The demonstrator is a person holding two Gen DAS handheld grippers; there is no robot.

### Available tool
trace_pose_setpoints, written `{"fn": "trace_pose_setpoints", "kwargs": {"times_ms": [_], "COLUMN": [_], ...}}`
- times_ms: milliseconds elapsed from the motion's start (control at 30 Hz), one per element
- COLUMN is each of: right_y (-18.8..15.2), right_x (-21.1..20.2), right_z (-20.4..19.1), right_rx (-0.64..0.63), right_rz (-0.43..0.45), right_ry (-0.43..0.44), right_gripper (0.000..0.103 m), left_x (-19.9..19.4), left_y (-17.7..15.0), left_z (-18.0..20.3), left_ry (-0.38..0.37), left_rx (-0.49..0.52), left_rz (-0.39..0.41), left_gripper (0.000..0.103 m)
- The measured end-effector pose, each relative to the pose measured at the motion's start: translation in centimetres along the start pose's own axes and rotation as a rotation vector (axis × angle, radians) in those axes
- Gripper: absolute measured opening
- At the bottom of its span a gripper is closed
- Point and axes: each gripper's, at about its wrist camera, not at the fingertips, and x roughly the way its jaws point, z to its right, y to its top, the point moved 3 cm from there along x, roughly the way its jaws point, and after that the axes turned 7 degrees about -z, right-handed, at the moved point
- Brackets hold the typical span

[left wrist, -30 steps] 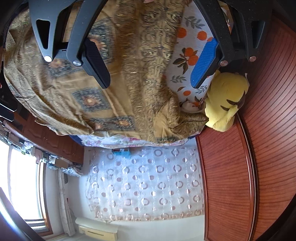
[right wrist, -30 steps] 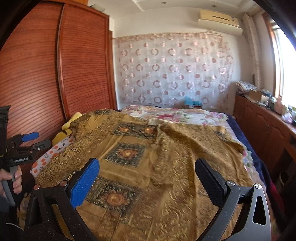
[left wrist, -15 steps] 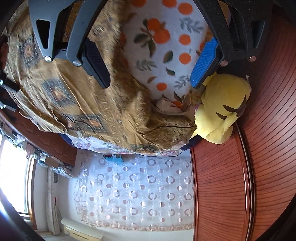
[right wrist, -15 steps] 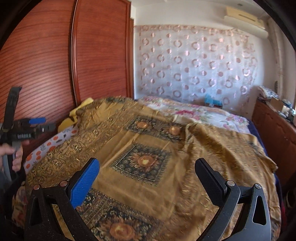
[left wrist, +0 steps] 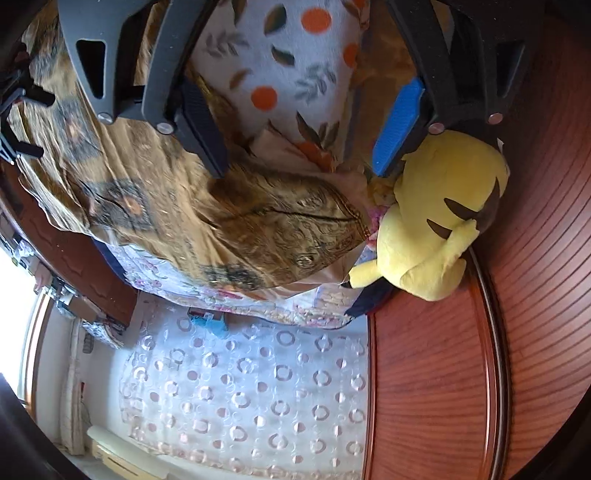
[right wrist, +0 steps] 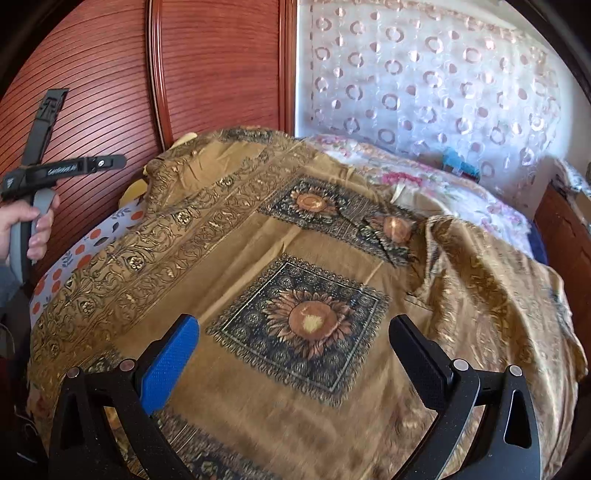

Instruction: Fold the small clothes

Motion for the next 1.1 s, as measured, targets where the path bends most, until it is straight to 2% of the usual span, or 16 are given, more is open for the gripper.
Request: {"fn": "trace_pose_setpoints", "kwargs": {"times_ms": [200,333,500,600,667,733,767,833,933,1100], "right_y": [1.6,1.8,1.7,1.8,1.7,1.8,1.8,1.8,1.5,1.5], "right_x": [3.4,4.3,5.1,5.1,5.3,5.5,5.5,5.6,5.2,5.1], "right_z": [0.9,0.9,0.6,0.1,-0.1,-0.4,-0.5,-0.7,-0.3,-0.1], "right_rx": [-0.01,-0.014,-0.023,-0.041,-0.045,-0.043,-0.042,-0.04,-0.041,-0.039], "right_rz": [-0.067,-0.096,-0.114,-0.107,-0.108,-0.107,-0.106,-0.106,-0.107,-0.104], "right_ry": [0.005,0.004,-0.023,-0.046,-0.052,-0.055,-0.055,-0.056,-0.056,-0.056], "right_gripper": [0.103,0.103,0.103,0.102,0.102,0.103,0.103,0.103,0.103,0.103], "left_x": [3.7,5.3,6.8,6.5,5.7,4.3,3.7,3.1,2.5,1.7], "left_y": [1.5,2.1,2.7,2.9,3.2,3.6,3.9,4.4,5.1,6.5], "left_z": [-1.6,-2.5,-3.1,-2.7,-2.2,-1.6,-1.3,-0.6,1.0,4.2], "left_ry": [-0.039,-0.053,-0.159,-0.173,-0.169,-0.138,-0.132,-0.127,-0.144,-0.179], "left_rx": [-0.077,-0.104,-0.172,-0.185,-0.177,-0.159,-0.143,-0.109,-0.049,0.03], "left_rz": [-0.07,-0.099,-0.14,-0.13,-0.107,-0.055,-0.033,-0.018,-0.017,-0.015], "left_gripper": [0.076,0.068,0.063,0.051,0.035,0.028,0.019,0.012,0.008,0.006]}}
